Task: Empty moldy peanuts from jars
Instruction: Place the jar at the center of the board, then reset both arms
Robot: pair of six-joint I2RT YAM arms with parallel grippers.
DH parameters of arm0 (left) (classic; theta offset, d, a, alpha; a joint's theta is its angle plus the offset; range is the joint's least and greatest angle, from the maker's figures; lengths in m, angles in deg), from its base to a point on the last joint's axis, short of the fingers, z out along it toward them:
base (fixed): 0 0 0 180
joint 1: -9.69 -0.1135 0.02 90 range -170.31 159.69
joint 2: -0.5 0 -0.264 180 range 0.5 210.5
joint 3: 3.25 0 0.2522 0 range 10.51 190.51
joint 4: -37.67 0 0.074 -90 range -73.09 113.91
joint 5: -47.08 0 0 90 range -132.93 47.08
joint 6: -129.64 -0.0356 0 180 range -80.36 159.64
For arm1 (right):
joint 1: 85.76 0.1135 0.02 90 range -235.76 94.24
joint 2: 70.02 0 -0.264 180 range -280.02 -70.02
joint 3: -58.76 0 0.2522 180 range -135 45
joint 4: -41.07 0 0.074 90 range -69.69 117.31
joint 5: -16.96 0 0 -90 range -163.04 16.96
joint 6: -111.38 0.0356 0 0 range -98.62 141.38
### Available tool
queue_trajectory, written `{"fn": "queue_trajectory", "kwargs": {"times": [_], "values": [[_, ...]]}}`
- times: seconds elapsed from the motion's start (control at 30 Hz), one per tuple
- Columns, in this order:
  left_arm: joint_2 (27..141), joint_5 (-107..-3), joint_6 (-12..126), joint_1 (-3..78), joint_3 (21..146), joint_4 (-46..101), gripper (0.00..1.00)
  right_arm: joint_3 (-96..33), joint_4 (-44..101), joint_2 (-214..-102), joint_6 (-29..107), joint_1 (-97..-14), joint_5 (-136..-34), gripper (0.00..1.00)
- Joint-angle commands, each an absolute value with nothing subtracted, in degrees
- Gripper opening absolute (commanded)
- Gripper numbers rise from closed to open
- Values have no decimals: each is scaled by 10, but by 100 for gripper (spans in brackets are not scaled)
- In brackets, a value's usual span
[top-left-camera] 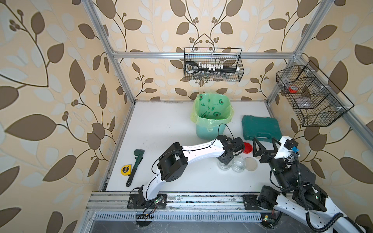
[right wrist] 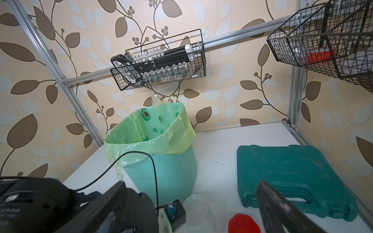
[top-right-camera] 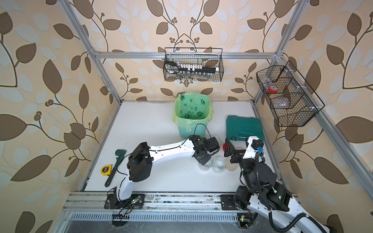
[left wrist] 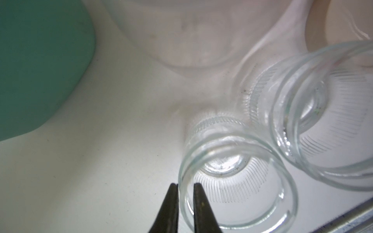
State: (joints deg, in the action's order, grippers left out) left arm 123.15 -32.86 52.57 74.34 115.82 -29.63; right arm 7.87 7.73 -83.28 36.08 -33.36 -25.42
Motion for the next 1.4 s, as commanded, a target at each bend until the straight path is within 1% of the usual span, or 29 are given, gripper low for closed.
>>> {"fn": "queue_trajectory", "kwargs": {"times": [0.0,0.1,0.13,0.27,0.4,0.53,0.63,0.7,0.8,0.87,0.93,1.0,1.13,1.27,1.37], "values": [[1198,-318,517,752,1145,-271,40,86,77,-826,354,-329,-240,99],[1162,-290,519,755,1120,-251,63,87,77,-829,354,-329,-240,100],[1145,-282,518,758,1106,-236,69,87,77,-832,354,-329,-238,99],[1063,-262,517,766,1037,-166,82,85,77,-843,352,-329,-236,99],[958,-201,513,779,944,-89,95,88,81,-850,350,-329,-235,100],[837,-122,523,779,819,0,99,89,86,-863,346,-329,-237,99],[729,-55,516,779,719,54,99,93,91,-870,344,-329,-231,99],[660,8,502,780,653,93,99,98,95,-879,343,-329,-222,100],[573,91,486,776,570,133,99,100,100,-902,336,-329,-202,99],[528,122,478,769,529,141,99,99,100,-921,332,-329,-187,99],[498,133,469,754,499,132,99,101,100,-933,333,-330,-166,99],[476,134,486,720,485,99,99,106,103,-932,338,-333,-145,99],[442,121,513,657,459,84,99,115,101,-911,349,-342,-123,99],[411,123,484,644,426,115,99,117,94,-909,357,-345,-112,99],[404,134,463,630,413,121,99,113,96,-943,355,-352,-114,98]]}}
